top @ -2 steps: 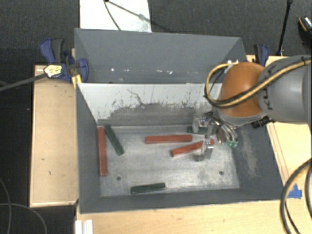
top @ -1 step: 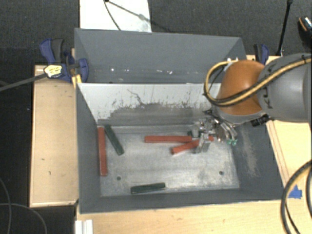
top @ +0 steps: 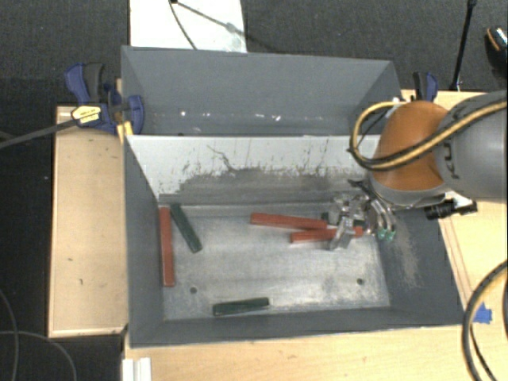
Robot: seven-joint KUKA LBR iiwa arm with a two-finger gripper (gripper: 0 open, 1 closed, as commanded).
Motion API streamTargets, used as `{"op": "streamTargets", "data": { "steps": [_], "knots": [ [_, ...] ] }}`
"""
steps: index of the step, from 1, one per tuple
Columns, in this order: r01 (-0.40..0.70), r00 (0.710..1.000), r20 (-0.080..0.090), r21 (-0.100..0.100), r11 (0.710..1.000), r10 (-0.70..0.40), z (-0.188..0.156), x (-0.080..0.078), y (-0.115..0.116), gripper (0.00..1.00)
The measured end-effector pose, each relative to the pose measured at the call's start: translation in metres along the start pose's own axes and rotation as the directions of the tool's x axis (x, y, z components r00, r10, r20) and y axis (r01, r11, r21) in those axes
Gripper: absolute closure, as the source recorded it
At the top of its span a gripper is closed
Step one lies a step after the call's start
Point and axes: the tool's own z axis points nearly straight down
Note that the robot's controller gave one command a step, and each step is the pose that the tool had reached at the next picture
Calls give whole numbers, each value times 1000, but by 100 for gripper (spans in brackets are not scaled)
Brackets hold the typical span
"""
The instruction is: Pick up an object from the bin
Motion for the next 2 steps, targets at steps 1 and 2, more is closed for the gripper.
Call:
{"op": "streamTargets", "data": {
  "steps": [1,2],
  "knots": [
    [-10,1000,2,3,1000,10,-122,5,3,100],
    [119,993,-1,1,993,-119,-180,49,59,100]
  ]
}}
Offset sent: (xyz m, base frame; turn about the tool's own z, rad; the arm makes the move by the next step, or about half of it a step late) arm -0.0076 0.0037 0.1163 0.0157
